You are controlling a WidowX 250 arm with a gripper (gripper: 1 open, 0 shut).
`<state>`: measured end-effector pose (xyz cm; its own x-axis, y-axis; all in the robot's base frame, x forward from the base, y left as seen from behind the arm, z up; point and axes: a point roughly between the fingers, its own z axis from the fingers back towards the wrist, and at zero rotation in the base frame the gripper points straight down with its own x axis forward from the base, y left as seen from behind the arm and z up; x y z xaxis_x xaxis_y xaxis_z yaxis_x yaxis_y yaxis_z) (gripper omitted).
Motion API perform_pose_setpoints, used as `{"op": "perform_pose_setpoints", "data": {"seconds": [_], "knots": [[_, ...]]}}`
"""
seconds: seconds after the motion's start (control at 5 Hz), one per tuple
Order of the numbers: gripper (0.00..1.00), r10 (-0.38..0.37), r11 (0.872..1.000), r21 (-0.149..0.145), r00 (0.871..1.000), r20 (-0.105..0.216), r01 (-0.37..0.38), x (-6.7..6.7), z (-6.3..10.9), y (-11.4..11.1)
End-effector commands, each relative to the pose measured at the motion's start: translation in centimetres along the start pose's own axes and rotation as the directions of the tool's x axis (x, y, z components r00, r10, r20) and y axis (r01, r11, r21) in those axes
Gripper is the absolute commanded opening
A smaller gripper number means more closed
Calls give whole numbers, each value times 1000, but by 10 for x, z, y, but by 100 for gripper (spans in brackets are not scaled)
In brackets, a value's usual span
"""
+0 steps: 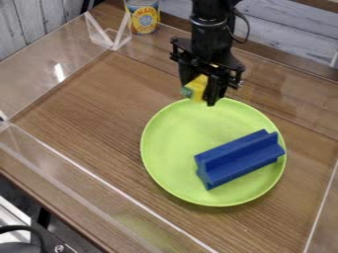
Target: Remove the banana from inside the green plate and put it on the table
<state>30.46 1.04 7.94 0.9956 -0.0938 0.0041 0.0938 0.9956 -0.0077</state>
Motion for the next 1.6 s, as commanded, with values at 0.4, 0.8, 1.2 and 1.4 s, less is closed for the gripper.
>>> {"op": "perform_pose_setpoints", "data": {"seconds": [0.4, 0.8, 1.2, 1.4], "knots": [[100, -7, 999, -34, 996, 93, 10, 1, 5, 2], [100, -38, 998, -45, 994, 104, 43, 13, -6, -1], [100, -52, 997, -58, 991, 120, 59, 24, -19, -5], [100, -54, 996, -65, 990, 127, 62, 29, -25, -7]]}}
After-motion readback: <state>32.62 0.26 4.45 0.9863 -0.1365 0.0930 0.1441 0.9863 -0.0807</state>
